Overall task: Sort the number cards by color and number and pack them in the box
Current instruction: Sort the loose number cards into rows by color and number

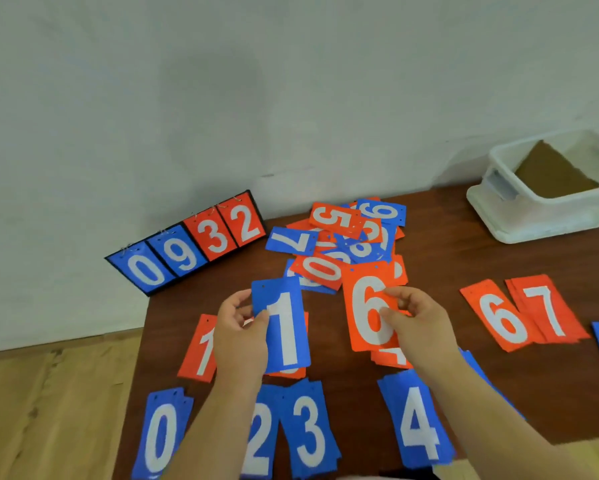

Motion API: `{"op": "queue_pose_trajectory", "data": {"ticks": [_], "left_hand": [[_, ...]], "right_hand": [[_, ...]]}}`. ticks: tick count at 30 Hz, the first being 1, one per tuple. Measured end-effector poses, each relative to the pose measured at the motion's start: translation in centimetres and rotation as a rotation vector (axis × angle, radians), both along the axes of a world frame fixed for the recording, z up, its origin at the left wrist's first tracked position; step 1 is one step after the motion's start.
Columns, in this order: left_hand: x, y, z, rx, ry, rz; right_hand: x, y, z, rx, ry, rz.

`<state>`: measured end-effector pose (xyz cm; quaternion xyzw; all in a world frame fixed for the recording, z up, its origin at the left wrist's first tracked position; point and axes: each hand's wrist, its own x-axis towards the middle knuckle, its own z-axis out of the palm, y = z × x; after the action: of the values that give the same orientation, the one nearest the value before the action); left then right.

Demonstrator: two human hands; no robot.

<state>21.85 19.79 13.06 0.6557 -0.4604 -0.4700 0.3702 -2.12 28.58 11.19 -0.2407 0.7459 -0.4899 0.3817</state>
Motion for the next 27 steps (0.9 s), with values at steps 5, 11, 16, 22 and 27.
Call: {"op": "queue_pose_trajectory", "data": {"ticks": [5, 11, 16, 22, 27], "left_hand": [[8.4, 1.4, 0.0, -0.093, -0.074, 0.06], [19.2, 4.6, -3.3, -0.039, -0.121, 0.228], [22.7, 7.9, -7.9, 0.026, -0.275, 0.166], [20.5, 8.2, -12.2, 0.058, -0.429, -0.03], [19.5, 7.2, -13.9, 0.049, -0.798, -0.178]], "right_hand": [[7.1, 1.2, -0.7, -0.016, 0.021, 0.1], [13.7, 1.6, -1.7, 0.086, 0.083, 0.262], [16.8, 2.0, -2.4, 0.185, 0.078, 0.338], [17.0, 3.9, -3.7, 0.291, 0.128, 0.328], [16.0, 4.5, -4.6, 0.358, 0.142, 0.291]]}}
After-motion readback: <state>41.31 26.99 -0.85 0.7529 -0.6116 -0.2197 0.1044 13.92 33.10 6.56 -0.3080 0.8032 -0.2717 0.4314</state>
